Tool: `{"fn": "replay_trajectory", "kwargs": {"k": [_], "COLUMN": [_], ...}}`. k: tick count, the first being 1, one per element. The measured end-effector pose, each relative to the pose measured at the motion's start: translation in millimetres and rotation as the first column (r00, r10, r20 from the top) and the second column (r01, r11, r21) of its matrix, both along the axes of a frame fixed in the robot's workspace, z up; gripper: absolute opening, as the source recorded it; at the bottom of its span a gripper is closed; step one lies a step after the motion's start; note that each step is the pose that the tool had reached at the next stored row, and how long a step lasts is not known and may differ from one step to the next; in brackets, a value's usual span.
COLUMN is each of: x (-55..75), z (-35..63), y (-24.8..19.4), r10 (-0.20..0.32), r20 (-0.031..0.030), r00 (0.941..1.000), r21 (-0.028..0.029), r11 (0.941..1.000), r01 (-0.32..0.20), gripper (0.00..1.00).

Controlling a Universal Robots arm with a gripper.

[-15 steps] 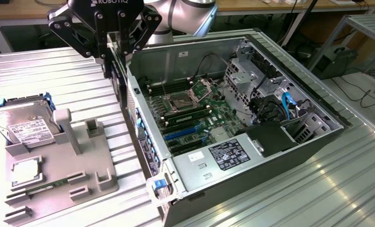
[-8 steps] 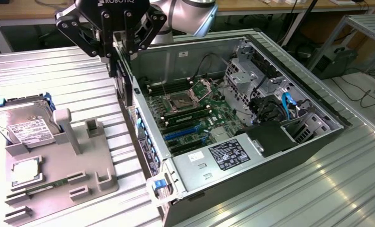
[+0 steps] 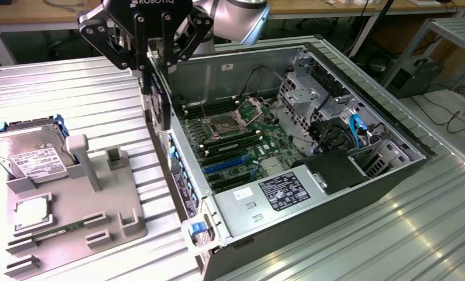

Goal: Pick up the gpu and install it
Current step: 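Pick up the gpu and move the gpu toward the slot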

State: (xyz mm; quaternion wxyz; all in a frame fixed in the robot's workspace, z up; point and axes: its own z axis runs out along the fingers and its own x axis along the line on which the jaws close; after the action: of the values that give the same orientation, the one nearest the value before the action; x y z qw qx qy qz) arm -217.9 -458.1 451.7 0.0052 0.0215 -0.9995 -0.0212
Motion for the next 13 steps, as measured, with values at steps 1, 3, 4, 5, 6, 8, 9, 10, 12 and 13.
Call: {"fn": "replay_trajectory", "kwargs": {"k": [1,3,4,5,6,8,9,10,12,13], "x": [1.1,3.1,4.1,5.1,6.0,8.1,9.1,10.3,12.7,14.2], "z": [0.0,0.0,0.0,0.0,0.0,0.0,0.0,0.0,-0.1,-0.1], "y": [0.0,0.0,0.0,0.0,0.0,0.0,0.0,0.0,0.0,0.0], "r10": [0.0,0.0,0.0,0.0,0.0,0.0,0.0,0.0,0.0,0.0], "r20": [-0.0001,-0.0001,-0.0001,0.0,0.0,-0.0001,0.0,0.0,0.0,0.0], "r00": [1.0,1.0,1.0,1.0,1.0,1.0,1.0,1.0,1.0,1.0], "r21": [0.0,-0.0001,0.0,0.0,0.0,0.0,0.0,0.0,0.0,0.0], "r11": [1.0,1.0,1.0,1.0,1.0,1.0,1.0,1.0,1.0,1.0], "r01": [0.0,0.0,0.0,0.0,0.0,0.0,0.0,0.0,0.0,0.0], "gripper": [0.27,0.27,0.27,0.27,0.27,0.27,0.27,0.27,0.27,0.27]}}
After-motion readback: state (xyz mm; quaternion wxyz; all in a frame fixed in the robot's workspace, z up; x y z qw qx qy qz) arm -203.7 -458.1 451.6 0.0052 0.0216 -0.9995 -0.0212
